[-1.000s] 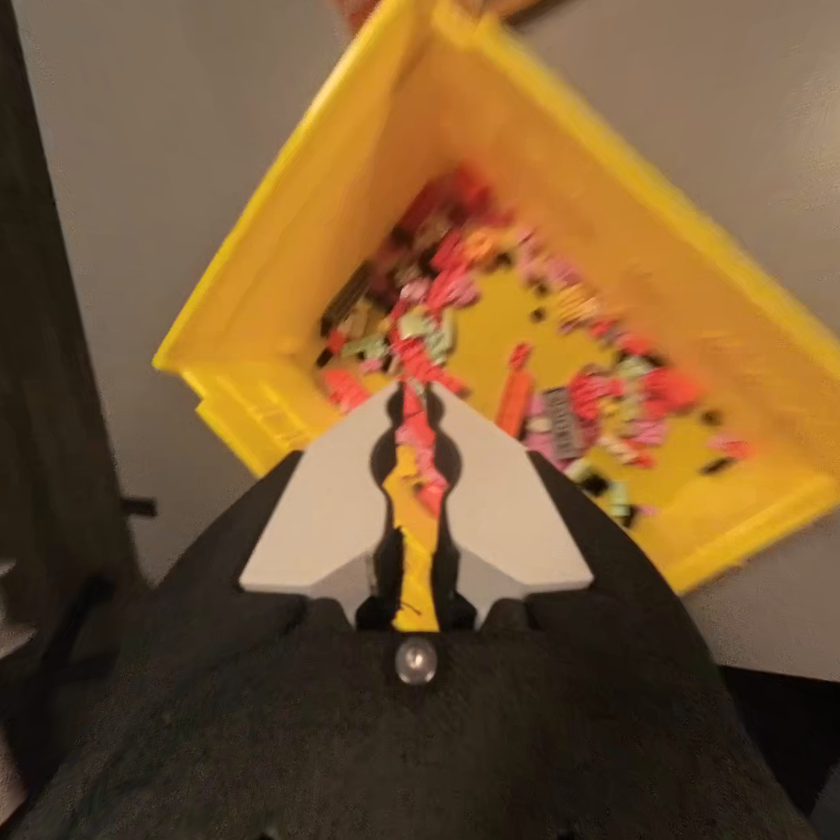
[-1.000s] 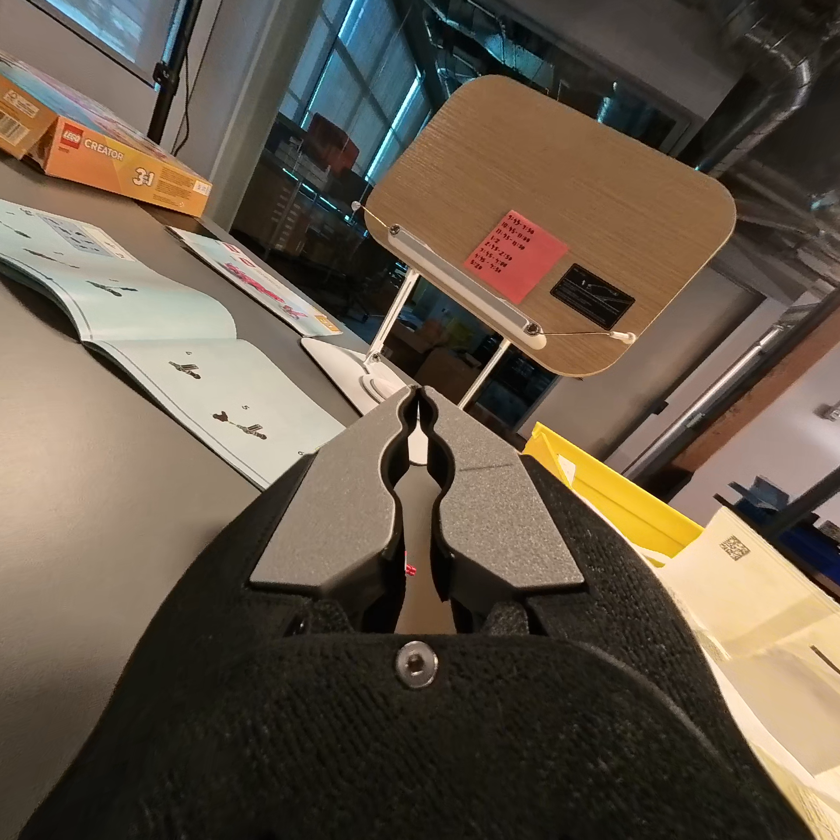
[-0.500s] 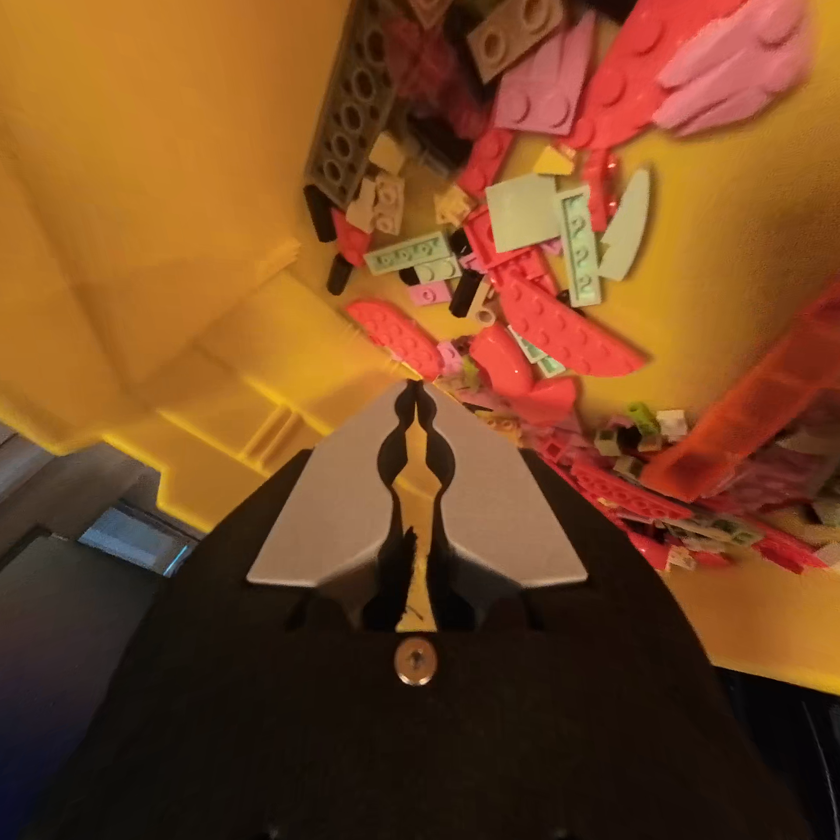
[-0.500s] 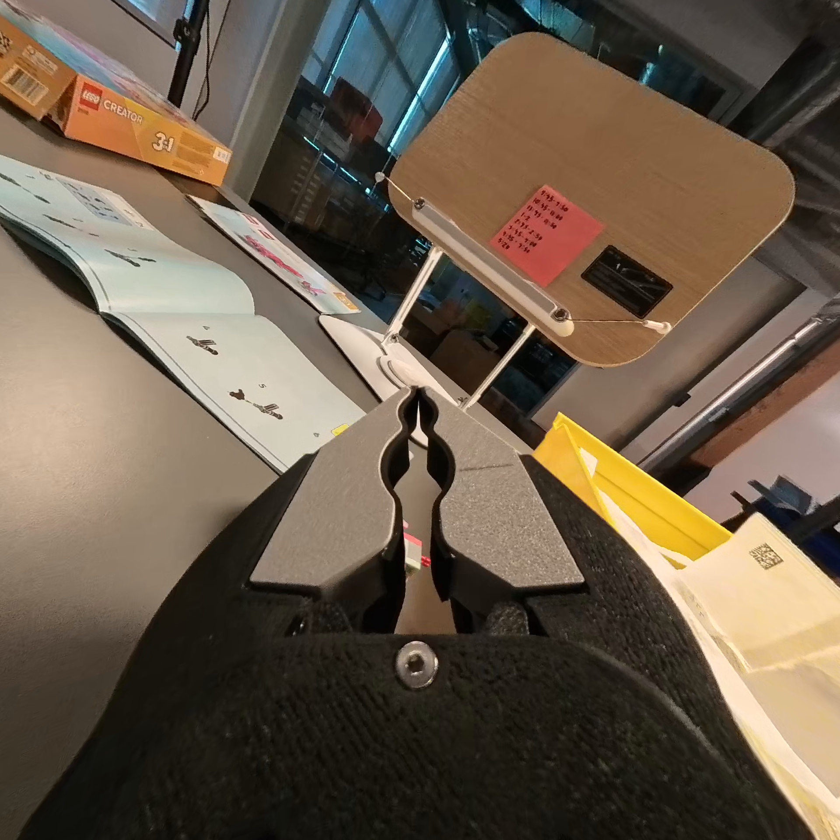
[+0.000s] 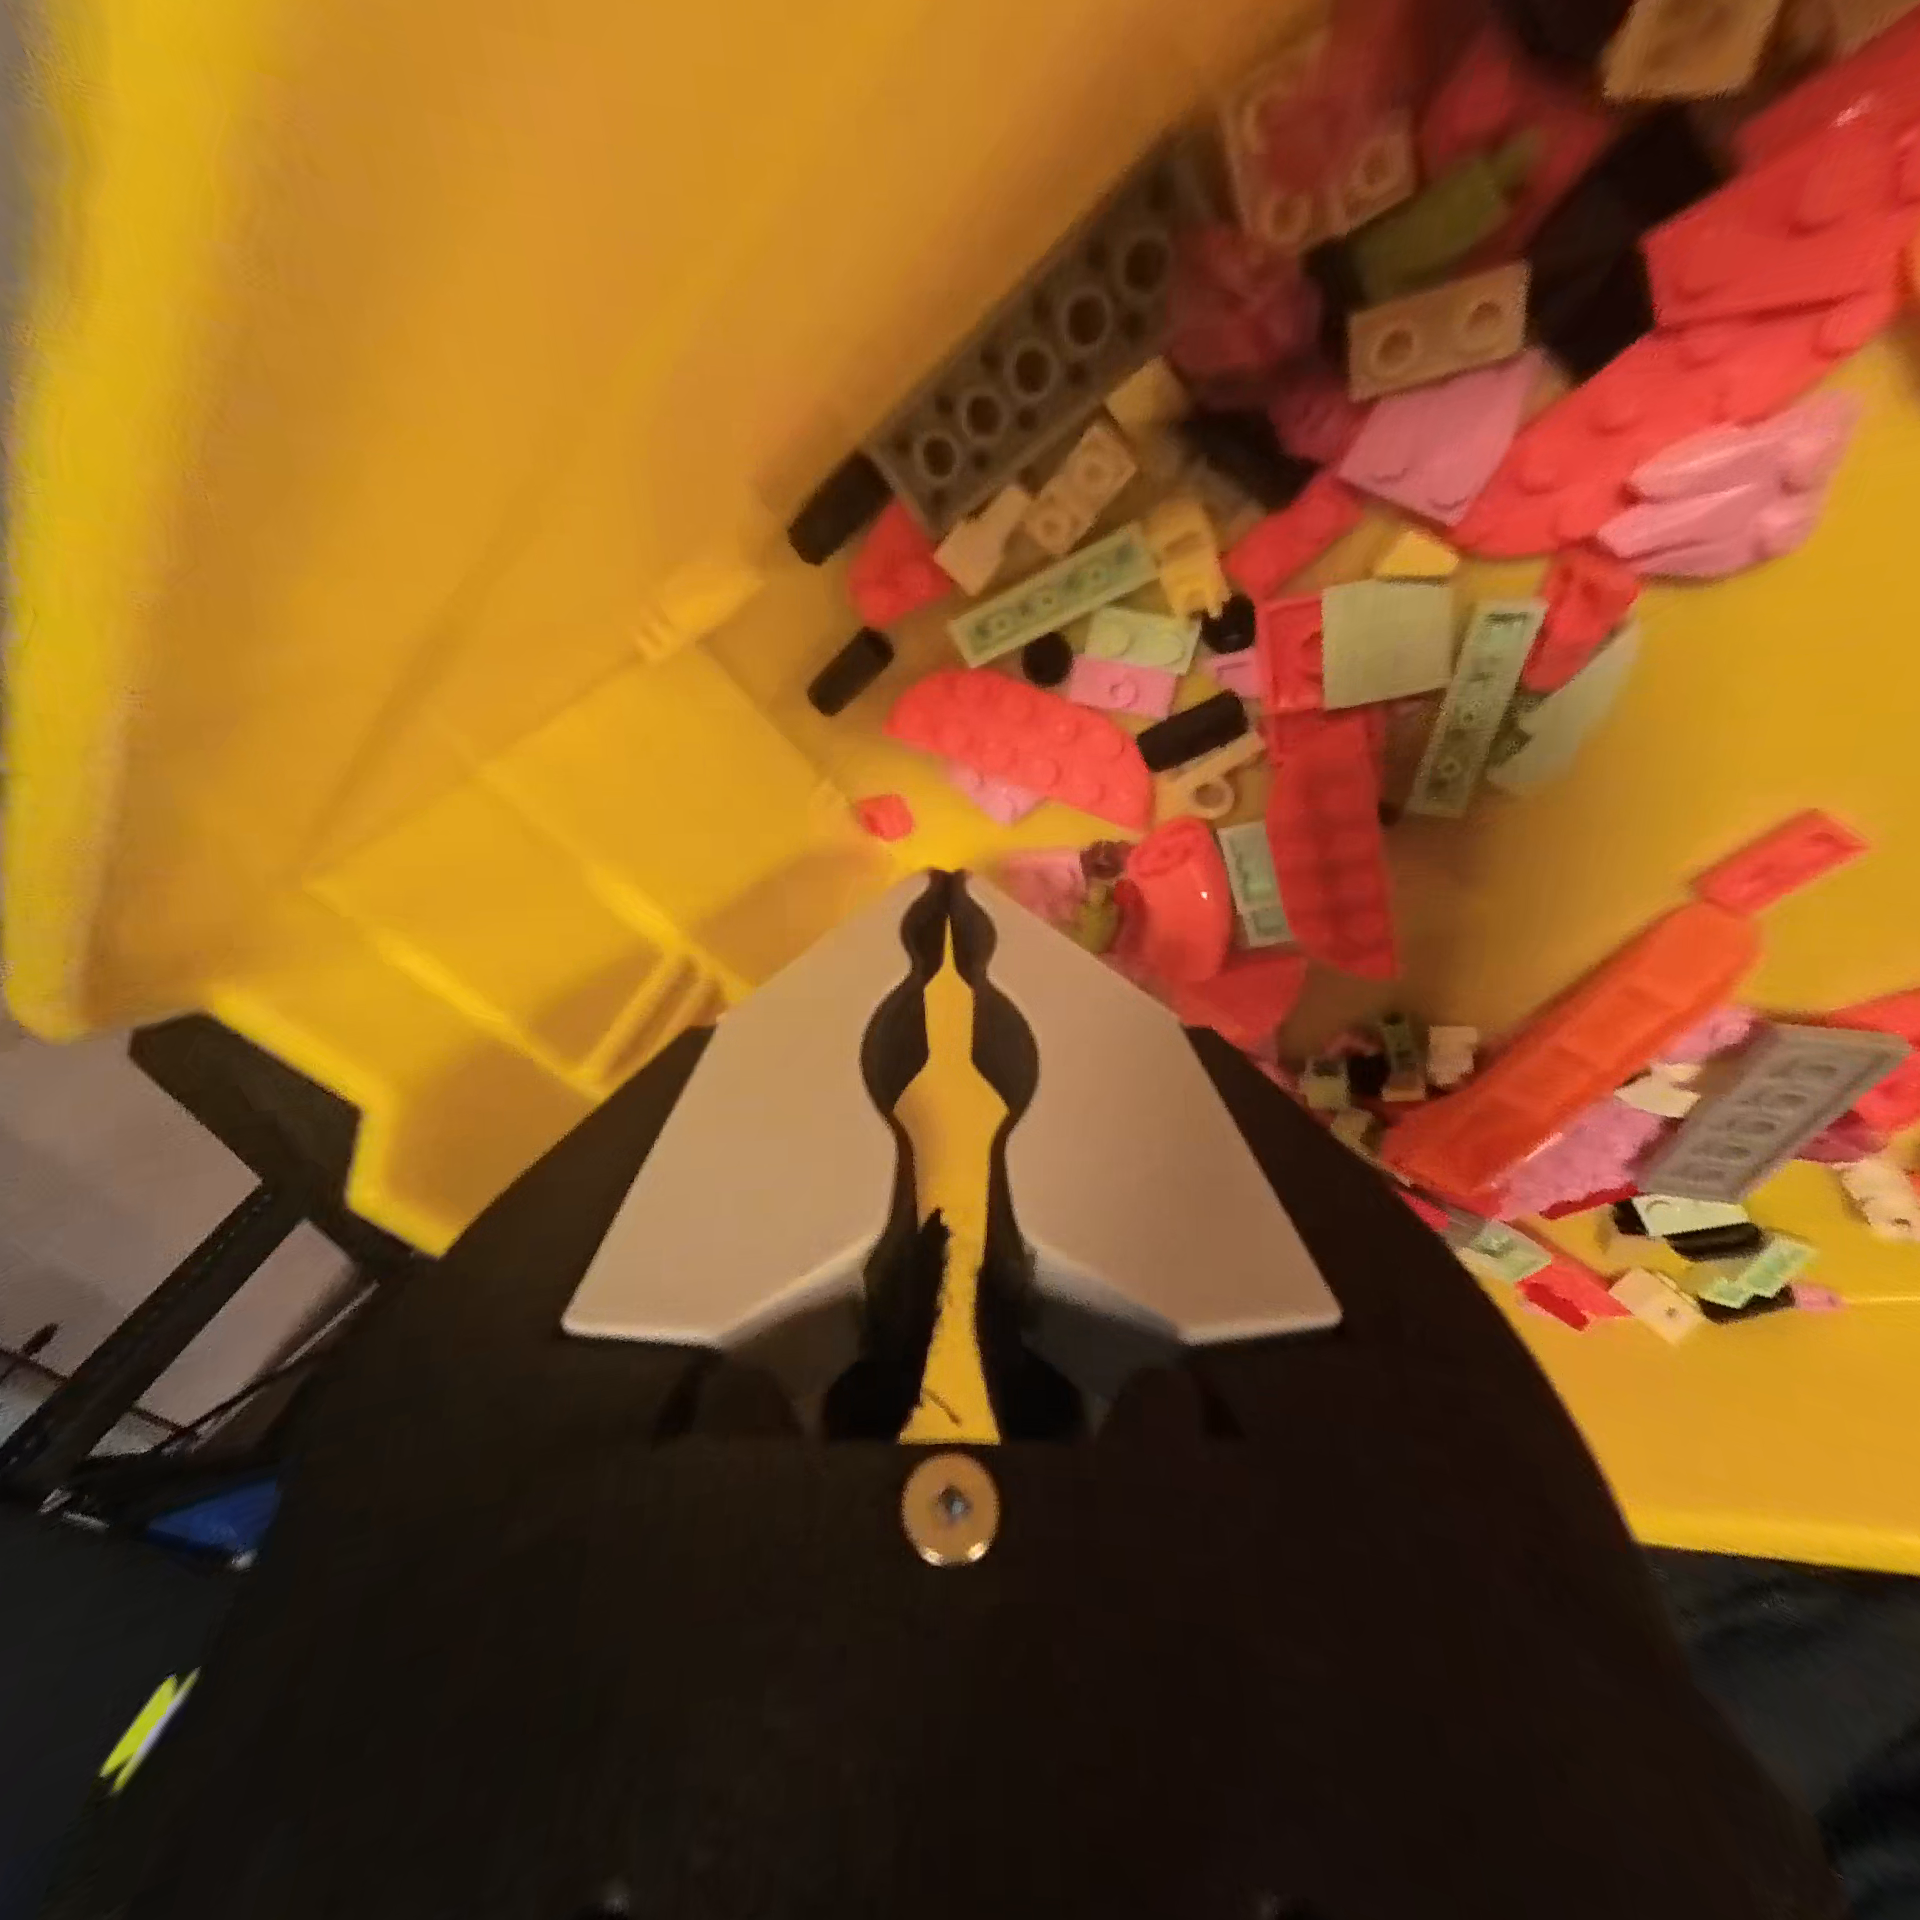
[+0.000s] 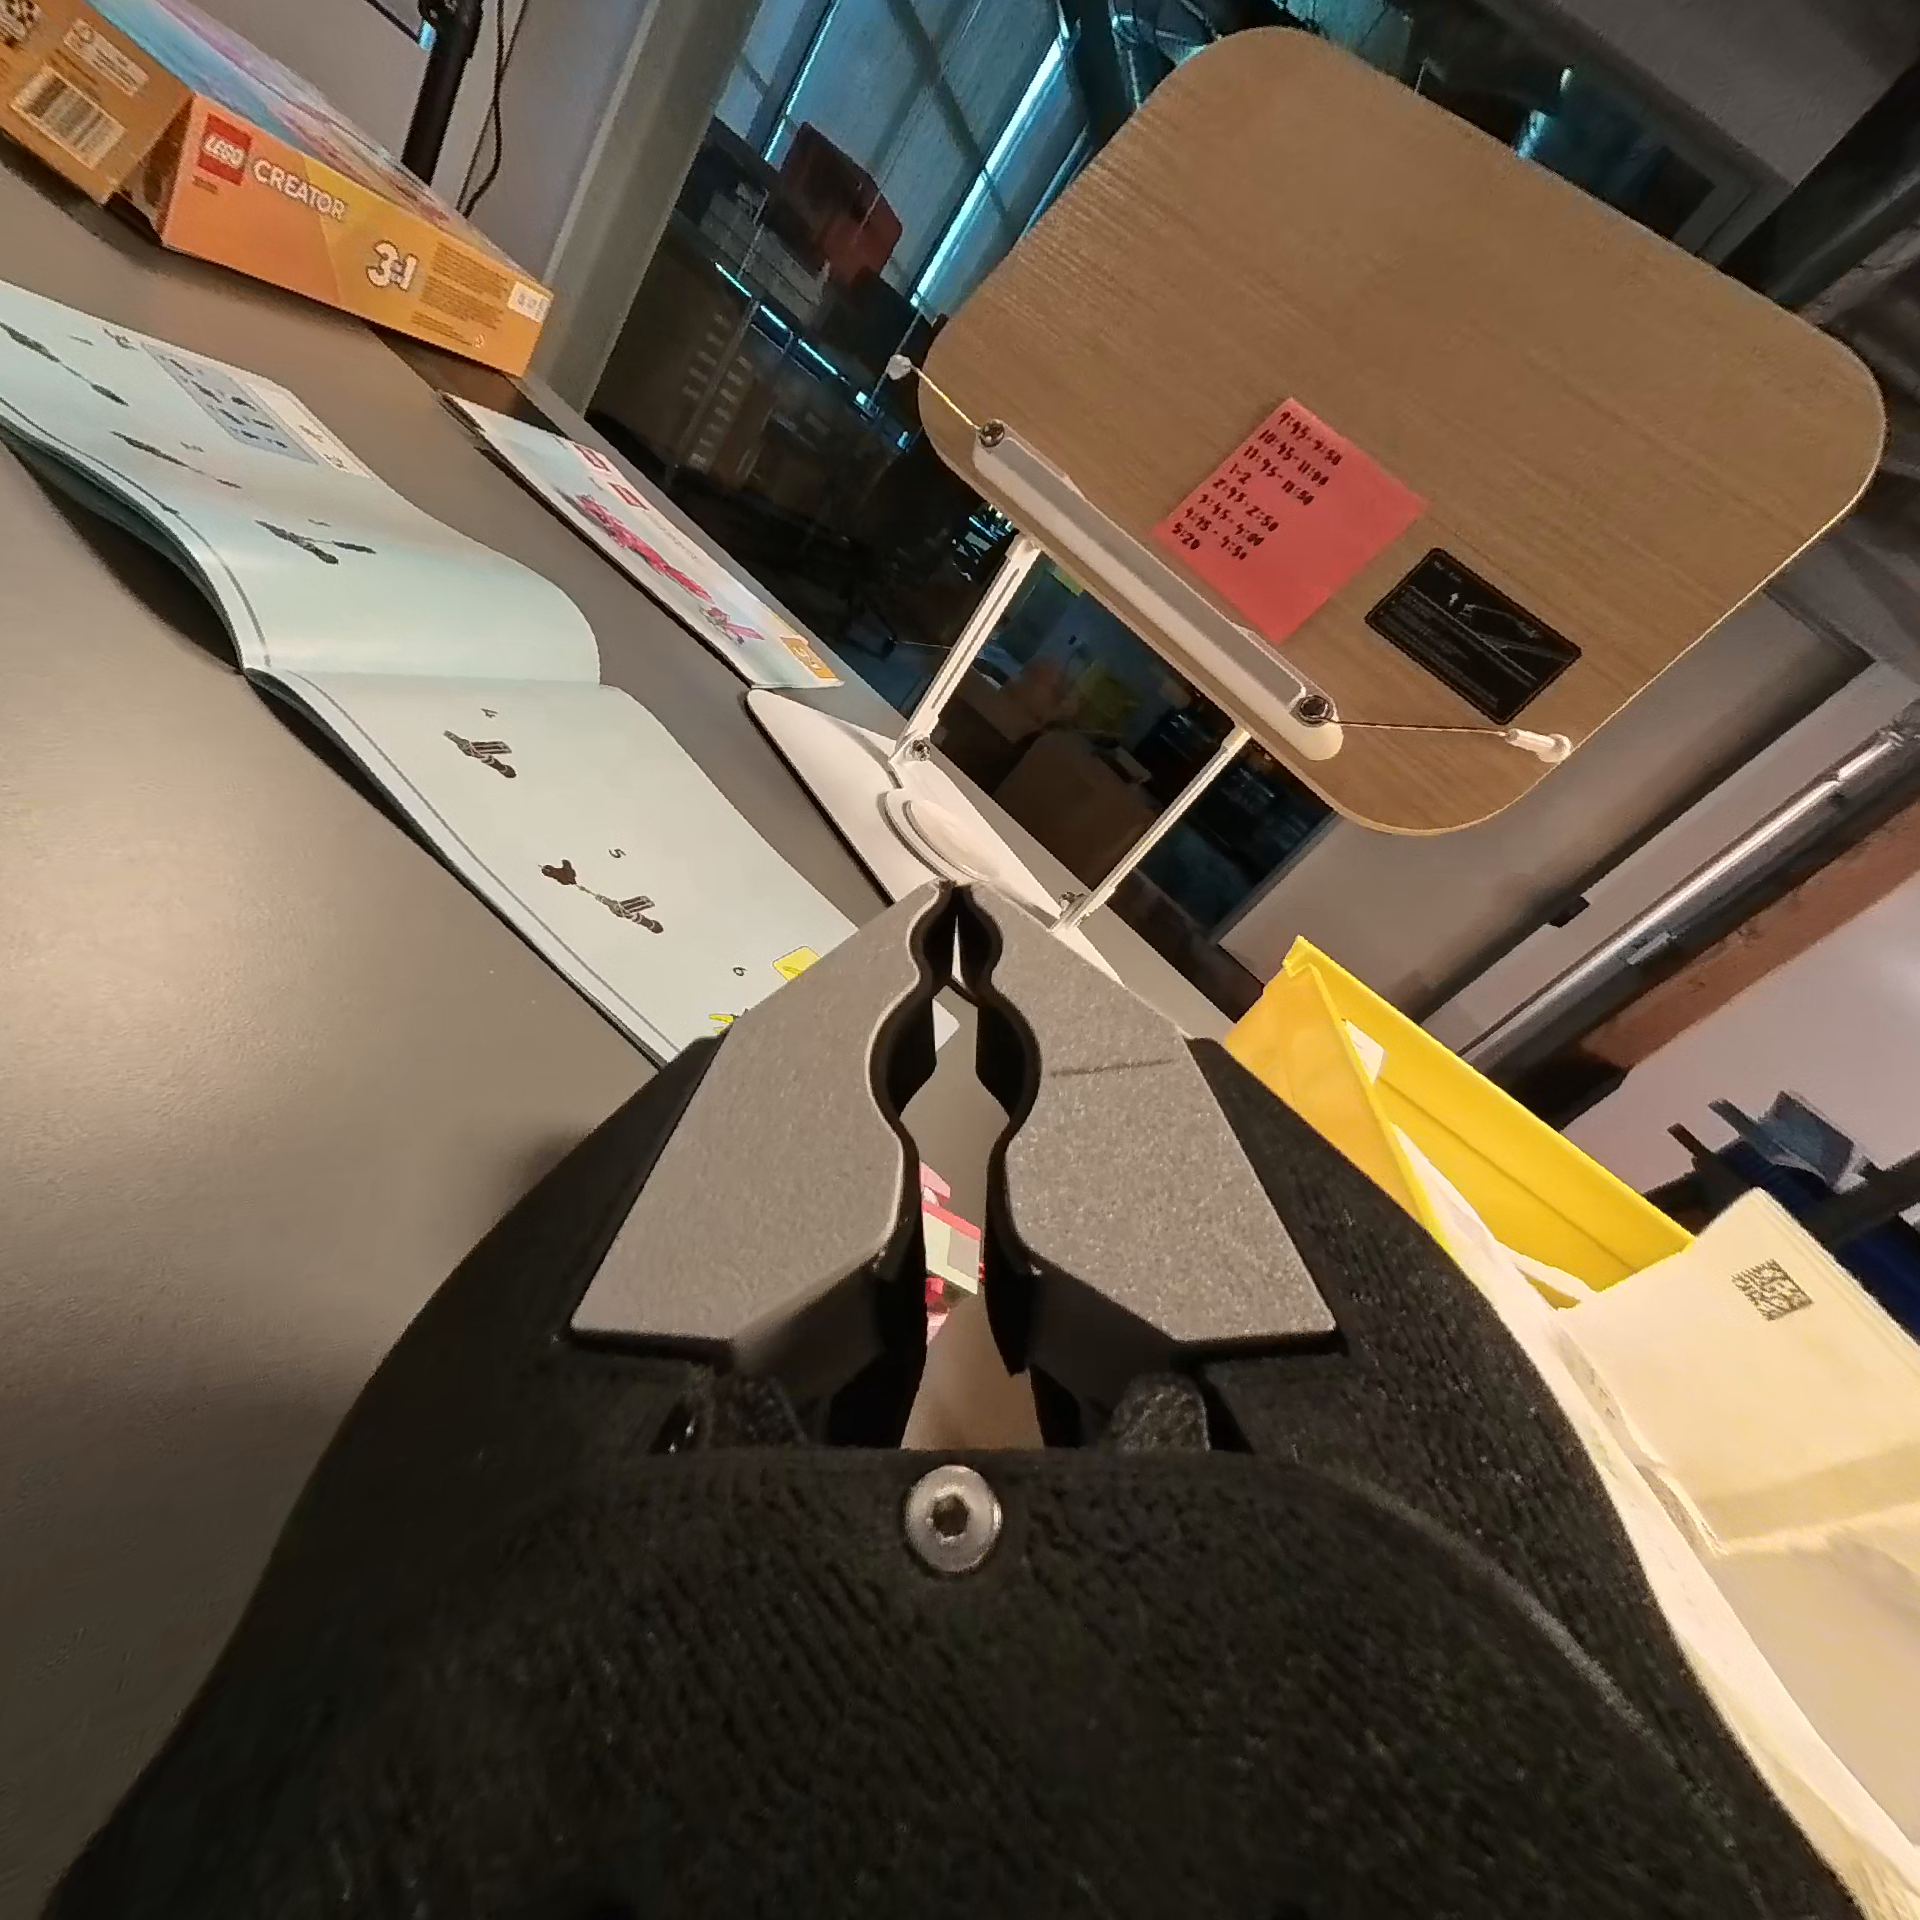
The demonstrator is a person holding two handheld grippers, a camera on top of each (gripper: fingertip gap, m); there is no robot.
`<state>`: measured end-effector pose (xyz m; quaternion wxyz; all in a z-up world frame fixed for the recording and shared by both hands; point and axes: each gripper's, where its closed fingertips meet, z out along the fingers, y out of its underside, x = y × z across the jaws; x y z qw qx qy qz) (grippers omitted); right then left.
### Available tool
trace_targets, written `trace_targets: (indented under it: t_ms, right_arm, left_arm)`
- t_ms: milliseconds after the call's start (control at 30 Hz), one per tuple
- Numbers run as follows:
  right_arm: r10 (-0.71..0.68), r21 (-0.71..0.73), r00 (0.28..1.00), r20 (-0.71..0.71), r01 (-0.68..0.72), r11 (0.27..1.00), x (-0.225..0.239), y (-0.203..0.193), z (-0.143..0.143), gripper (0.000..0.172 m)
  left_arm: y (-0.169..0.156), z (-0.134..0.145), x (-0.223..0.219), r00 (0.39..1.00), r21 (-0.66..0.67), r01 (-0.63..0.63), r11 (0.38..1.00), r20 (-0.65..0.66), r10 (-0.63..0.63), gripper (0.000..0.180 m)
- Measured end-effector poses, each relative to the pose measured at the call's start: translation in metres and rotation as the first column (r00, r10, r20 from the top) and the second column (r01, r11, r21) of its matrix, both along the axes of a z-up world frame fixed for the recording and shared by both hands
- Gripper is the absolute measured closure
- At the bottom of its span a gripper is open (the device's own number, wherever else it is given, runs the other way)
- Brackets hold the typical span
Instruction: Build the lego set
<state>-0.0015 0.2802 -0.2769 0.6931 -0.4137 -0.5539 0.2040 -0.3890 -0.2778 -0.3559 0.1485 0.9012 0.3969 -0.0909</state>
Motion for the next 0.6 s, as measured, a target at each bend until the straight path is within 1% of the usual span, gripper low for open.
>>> trace_targets:
  t_ms: [133,233,333,433,500,567,600]
  right_arm:
    - [-0.001,-0.002,1.0,0.003,0.001,1.0,0.0,0.0,0.0,0.172]
    - [0.0,-0.002,1.0,0.005,0.0,1.0,0.0,0.0,-0.001,0.172]
    - [0.0,-0.002,1.0,0.006,0.0,1.0,0.0,0.0,-0.001,0.172]
    - [0.003,-0.003,1.0,0.009,-0.003,1.0,-0.001,0.0,-0.002,0.172]
    - [0.004,-0.004,1.0,0.012,-0.004,1.0,-0.001,-0.001,-0.002,0.172]
    - [0.005,0.0,1.0,0.013,-0.005,1.0,-0.001,-0.001,-0.002,0.172]
    - [0.006,0.001,1.0,0.015,-0.006,1.0,-0.001,-0.001,-0.002,0.172]
  left_arm:
    - [-0.011,-0.004,0.004,1.0,-0.125,0.003,0.992,0.013,-0.002,0.18]
    - [-0.017,-0.004,0.005,0.996,-0.226,0.086,0.97,0.032,-0.08,0.18]
    - [-0.019,-0.005,0.013,0.99,-0.264,0.127,0.956,0.088,-0.107,0.18]
    - [-0.019,-0.007,0.017,0.987,-0.233,0.132,0.963,0.12,-0.106,0.18]
    - [-0.016,-0.007,0.018,0.987,-0.175,0.12,0.977,0.127,-0.098,0.18]
    - [-0.009,-0.007,0.019,0.988,-0.075,0.092,0.993,0.133,-0.082,0.18]
    - [-0.002,-0.007,0.019,0.988,0.001,0.08,0.997,0.135,-0.08,0.18]
